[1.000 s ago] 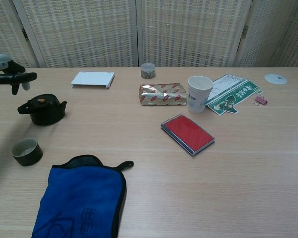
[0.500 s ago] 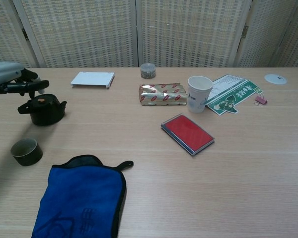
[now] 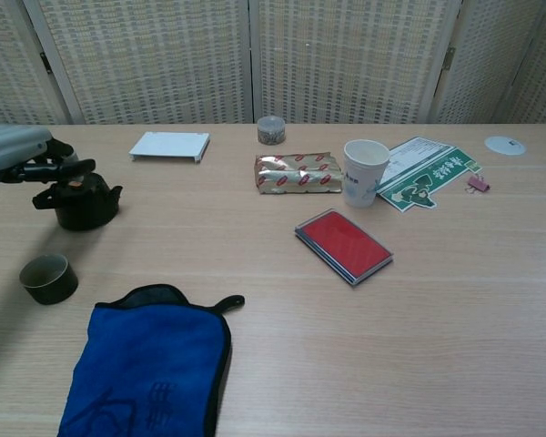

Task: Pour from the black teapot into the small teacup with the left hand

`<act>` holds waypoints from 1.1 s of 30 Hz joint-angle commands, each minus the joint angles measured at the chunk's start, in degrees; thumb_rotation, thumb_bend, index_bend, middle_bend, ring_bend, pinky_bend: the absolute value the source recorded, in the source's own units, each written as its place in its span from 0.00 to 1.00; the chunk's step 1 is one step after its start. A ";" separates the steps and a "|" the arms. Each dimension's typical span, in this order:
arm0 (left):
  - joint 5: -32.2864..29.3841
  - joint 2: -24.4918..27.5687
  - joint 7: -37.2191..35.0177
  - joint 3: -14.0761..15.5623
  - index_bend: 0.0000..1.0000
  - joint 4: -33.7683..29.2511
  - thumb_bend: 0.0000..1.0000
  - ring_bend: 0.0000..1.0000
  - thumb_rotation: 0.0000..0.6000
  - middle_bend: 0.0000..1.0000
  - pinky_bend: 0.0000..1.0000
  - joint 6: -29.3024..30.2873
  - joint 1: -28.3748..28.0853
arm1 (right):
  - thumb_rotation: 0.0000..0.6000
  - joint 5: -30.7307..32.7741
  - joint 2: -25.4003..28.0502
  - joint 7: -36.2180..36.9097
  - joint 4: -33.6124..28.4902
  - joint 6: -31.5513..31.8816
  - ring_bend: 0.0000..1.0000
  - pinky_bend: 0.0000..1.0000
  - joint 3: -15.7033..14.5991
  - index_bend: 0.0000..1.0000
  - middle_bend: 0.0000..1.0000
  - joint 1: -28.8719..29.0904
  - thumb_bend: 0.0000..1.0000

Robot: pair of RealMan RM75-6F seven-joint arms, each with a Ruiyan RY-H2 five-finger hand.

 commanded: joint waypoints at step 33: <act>-2.86 0.07 2.78 1.04 0.41 -0.49 0.28 0.37 0.02 0.38 0.00 -1.30 0.21 | 1.00 0.10 0.00 -0.12 -0.16 -0.02 0.16 0.23 0.14 0.33 0.26 -0.02 0.14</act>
